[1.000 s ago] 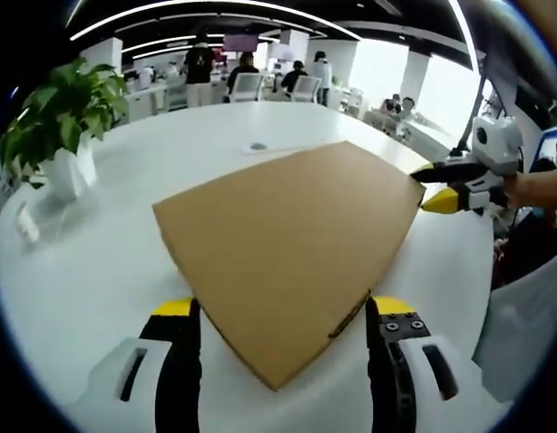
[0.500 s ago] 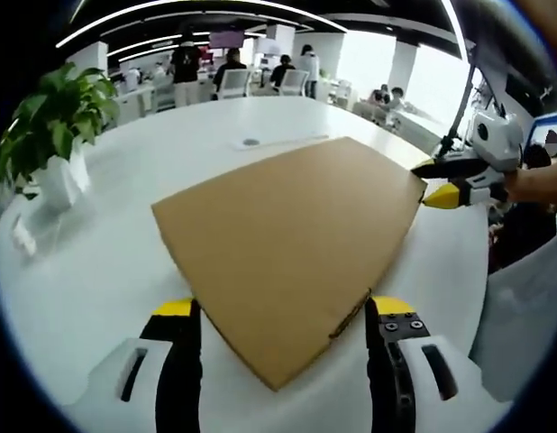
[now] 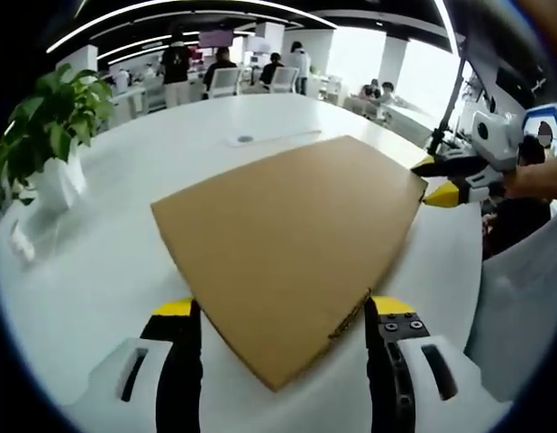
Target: Operate the shoe box by opening the lid, removing the specified soft item, and placing it in the target area until the item is outside and the box remains undamaged.
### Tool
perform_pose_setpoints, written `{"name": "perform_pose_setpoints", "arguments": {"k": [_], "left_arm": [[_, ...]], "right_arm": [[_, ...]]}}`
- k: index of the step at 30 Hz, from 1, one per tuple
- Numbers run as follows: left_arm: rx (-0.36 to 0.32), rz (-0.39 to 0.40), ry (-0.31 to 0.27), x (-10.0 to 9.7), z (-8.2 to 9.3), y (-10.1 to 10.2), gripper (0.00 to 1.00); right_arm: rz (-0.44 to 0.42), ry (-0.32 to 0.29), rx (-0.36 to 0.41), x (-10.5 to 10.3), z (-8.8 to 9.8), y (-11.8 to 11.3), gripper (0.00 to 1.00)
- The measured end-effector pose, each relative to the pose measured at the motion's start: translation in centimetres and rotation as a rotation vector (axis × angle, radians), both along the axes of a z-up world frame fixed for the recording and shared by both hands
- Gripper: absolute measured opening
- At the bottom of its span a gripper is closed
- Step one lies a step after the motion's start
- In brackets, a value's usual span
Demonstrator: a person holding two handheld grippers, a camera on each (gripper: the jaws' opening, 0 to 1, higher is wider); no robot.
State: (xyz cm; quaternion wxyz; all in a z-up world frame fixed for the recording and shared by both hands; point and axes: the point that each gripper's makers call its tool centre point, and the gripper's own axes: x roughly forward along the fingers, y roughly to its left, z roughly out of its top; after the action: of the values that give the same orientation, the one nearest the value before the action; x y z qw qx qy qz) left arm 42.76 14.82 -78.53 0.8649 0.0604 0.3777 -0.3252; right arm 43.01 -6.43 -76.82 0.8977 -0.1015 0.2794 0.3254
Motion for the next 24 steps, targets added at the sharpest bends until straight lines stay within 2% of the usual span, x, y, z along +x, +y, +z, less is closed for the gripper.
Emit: {"name": "perform_pose_setpoints", "arguments": {"k": [12, 24], "left_arm": [[0.025, -0.032, 0.025, -1.0, -0.1, 1.4, 0.75], [0.025, -0.045, 0.020, -2.1, -0.1, 2.6, 0.75]], "right_arm": [[0.037, -0.016, -0.021, -1.7, 0.0, 1.0, 0.32], [0.062, -0.017, -0.016, -3.1, 0.0, 1.9, 0.30]]}}
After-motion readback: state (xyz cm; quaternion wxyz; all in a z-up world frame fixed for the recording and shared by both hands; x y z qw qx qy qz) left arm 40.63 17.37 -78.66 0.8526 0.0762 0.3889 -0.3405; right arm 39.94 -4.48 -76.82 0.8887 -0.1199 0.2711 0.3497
